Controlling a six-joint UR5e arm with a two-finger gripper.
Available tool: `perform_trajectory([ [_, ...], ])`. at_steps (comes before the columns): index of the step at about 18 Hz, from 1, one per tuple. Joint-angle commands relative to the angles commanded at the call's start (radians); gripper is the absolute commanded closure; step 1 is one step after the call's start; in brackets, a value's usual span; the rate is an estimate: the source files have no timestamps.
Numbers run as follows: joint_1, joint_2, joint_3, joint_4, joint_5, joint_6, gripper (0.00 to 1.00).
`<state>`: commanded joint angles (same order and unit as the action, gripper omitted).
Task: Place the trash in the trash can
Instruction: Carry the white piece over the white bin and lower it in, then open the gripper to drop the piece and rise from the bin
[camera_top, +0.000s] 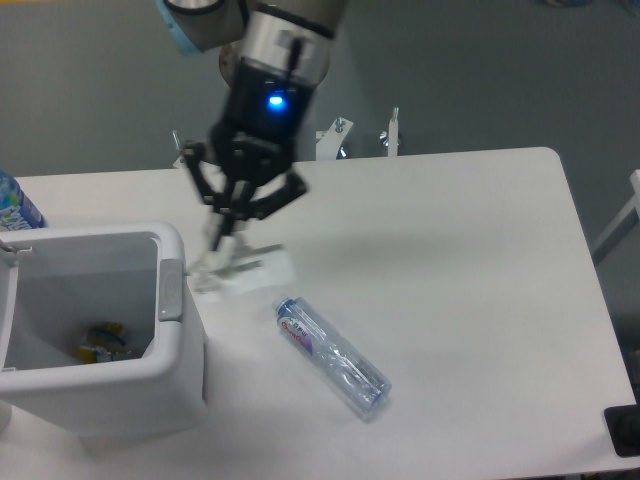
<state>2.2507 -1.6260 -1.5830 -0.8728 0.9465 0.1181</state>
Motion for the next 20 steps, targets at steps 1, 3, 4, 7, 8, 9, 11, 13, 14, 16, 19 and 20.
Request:
perform_trajectory([
  [1,-0.025,-0.008,-0.002,0.003,0.002,0.003,0.94],
  [3,-0.042,-0.032,0.017,0.006,0.0,0.017,0.27],
  [4,-0.043,-0.043,0.032,0.006,0.002,0.028,0.0],
  [7,-0.046,-0.052,0.046,0.006,0.002,0.031,0.0],
  [8,-0.045,-0.057,0.049,0.006,0.002,0.028,0.0],
  [9,-0.045,-0.058,0.054,0.006,0.002,0.026,0.0],
  [11,-0.04,-0.058,0.06,0.005,0.005,0.023,0.0],
  [13,-0.002,-0.057,0.058,0.005,0.006,0.018,0.0],
  [14,0.024,-0.055,0.057,0.005,0.009,0.011,0.0],
  [16,0.108,-0.058,0.057,0.006,0.053,-0.05,0.0],
  [19,0.211,-0.104,0.063,0.006,0.072,-0.087,0.0],
  [20,0.237,-0.126,0.067,0.006,0.077,-0.087,0.0],
])
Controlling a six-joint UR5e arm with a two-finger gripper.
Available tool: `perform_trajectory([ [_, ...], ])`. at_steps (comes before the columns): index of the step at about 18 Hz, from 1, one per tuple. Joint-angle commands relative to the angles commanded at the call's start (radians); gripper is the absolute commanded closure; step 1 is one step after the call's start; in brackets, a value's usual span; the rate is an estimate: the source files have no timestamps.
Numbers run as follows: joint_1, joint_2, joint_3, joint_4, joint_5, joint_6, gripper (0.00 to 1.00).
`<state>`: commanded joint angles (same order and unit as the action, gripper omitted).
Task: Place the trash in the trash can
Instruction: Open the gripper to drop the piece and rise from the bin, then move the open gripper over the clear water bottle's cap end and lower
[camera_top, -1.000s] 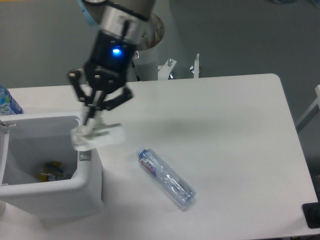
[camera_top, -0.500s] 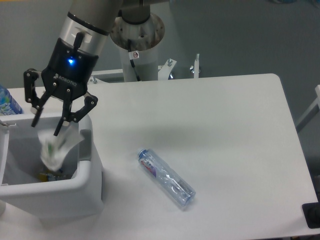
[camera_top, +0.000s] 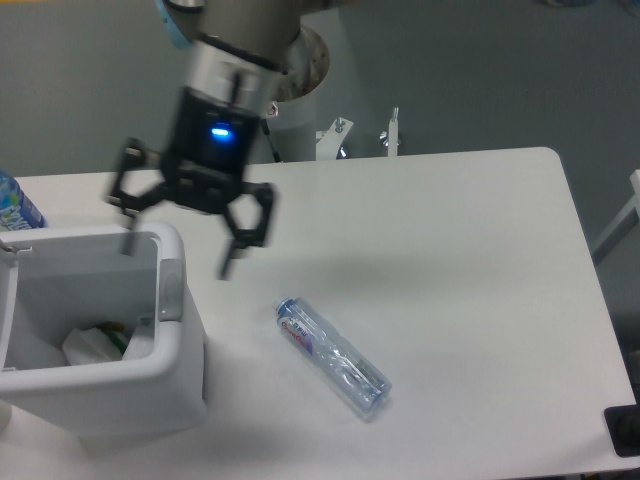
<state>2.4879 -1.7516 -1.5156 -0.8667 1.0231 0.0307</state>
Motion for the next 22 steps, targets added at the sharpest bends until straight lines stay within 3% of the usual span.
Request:
perform_trajectory([
  [2,0.035,-0.041,0.017,0.0,0.047,-0.011,0.0],
  [7,0.045,-0.146,0.034,0.009,0.337,-0.057,0.0],
  [14,0.046,-0.287,0.107,0.017,0.367,-0.061,0.0],
  [22,0.019,-0.402,0.117,0.021,0.368,-0.057,0.0],
])
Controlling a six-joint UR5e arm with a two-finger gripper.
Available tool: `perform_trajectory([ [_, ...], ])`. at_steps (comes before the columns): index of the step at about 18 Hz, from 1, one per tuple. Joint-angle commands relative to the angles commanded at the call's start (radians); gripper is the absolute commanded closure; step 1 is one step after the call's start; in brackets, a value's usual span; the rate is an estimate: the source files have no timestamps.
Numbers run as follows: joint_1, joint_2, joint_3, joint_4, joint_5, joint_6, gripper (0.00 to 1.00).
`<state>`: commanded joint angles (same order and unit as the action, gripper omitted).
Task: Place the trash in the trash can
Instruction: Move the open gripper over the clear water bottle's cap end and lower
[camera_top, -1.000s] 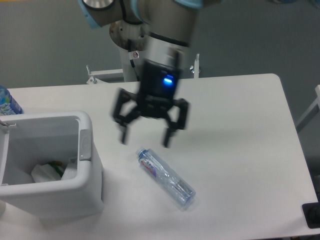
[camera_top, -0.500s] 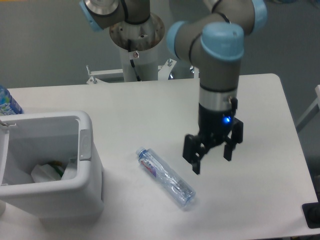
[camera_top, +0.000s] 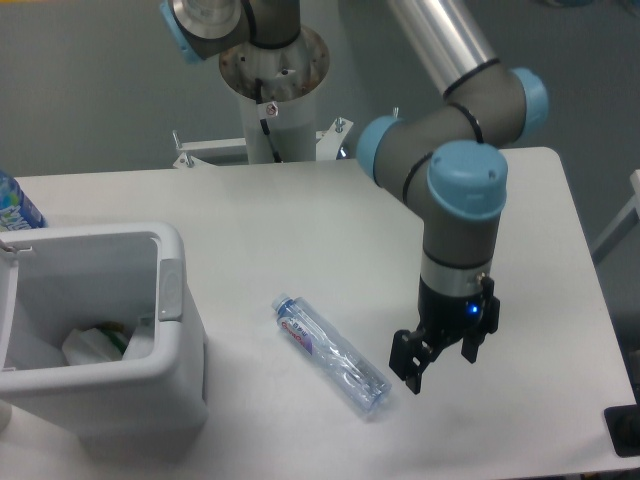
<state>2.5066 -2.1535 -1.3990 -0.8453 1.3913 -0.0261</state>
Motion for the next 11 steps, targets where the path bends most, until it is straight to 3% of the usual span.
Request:
perform_trajectory([
  [11,-0.058,-0.072,-0.038,-0.003,0.07,0.005,0.0],
])
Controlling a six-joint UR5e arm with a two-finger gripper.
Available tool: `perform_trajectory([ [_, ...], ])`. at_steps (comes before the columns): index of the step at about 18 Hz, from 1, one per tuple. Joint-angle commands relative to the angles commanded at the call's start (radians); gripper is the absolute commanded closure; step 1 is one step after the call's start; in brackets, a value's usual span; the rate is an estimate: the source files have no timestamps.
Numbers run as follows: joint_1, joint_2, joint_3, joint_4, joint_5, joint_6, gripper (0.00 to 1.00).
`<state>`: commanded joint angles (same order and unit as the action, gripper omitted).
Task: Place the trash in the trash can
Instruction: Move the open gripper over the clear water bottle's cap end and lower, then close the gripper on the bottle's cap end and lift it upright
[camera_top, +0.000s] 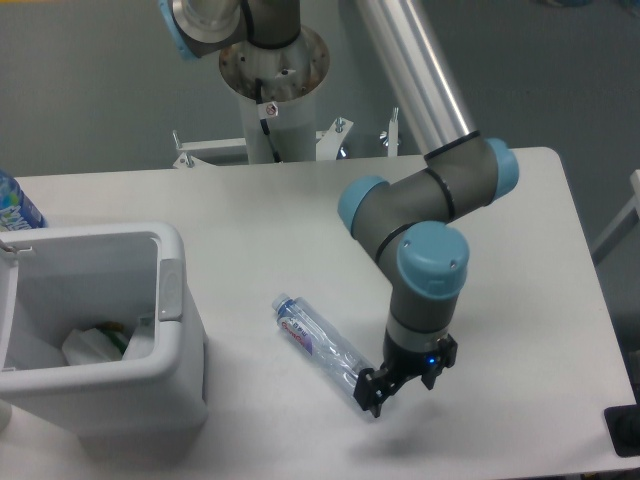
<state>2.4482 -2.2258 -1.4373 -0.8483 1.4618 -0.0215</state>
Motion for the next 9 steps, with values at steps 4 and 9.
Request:
perform_trajectory([
  [4,-0.002,0.002,-0.034,0.002,0.012,0.002,0.0],
  [9,-0.012,-0.02,-0.035,0.003,0.017,0.0,0.0],
])
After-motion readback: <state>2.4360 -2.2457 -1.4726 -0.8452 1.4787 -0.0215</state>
